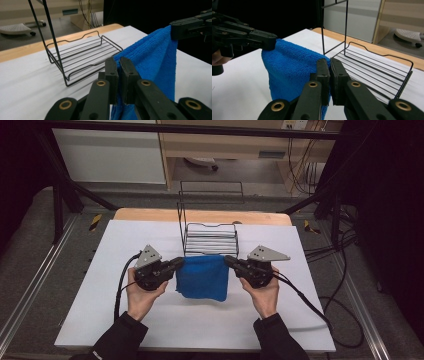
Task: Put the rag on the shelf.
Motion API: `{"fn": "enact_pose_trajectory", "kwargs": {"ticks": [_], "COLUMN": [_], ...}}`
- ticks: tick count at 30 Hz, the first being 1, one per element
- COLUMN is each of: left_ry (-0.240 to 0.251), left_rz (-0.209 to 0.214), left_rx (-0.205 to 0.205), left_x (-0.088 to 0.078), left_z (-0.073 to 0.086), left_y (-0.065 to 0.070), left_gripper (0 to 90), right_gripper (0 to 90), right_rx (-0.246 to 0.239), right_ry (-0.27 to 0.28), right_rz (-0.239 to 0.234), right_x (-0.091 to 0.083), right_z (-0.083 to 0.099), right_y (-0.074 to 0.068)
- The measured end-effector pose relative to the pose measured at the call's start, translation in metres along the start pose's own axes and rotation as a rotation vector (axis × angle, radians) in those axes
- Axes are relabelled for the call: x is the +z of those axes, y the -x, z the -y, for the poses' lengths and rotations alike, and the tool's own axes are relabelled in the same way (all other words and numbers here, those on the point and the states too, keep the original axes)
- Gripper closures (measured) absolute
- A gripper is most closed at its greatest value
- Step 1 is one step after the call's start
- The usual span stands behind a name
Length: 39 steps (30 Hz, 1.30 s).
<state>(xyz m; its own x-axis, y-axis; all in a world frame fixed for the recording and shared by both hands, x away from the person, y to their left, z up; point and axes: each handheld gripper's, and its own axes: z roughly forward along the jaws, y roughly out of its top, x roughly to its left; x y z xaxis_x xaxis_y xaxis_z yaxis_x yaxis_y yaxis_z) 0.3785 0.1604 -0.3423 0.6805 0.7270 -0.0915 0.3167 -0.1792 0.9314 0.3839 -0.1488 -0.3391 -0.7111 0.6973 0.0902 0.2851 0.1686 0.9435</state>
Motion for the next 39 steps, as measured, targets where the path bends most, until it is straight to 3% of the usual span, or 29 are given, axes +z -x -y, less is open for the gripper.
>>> {"fn": "enact_pose_trajectory", "kwargs": {"ticks": [7, 13, 39], "left_ry": [0.038, 0.078, 0.246], "left_rz": [-0.005, -0.004, -0.014], "left_rx": [0.021, 0.011, 0.018], "left_x": [0.000, 0.001, -0.002], "left_z": [-0.013, -0.024, -0.080], "left_y": [0.005, 0.006, 0.002], "left_gripper": [85.0, 85.1, 85.3], "right_gripper": [87.0, 87.0, 87.0], "right_rx": [-0.017, -0.025, -0.065], "right_ry": [0.039, 0.090, 0.259], "right_rz": [0.024, 0.044, 0.121], "right_x": [-0.011, -0.018, -0.031], "right_z": [-0.010, -0.022, -0.068], "right_y": [-0.002, -0.002, -0.001]}}
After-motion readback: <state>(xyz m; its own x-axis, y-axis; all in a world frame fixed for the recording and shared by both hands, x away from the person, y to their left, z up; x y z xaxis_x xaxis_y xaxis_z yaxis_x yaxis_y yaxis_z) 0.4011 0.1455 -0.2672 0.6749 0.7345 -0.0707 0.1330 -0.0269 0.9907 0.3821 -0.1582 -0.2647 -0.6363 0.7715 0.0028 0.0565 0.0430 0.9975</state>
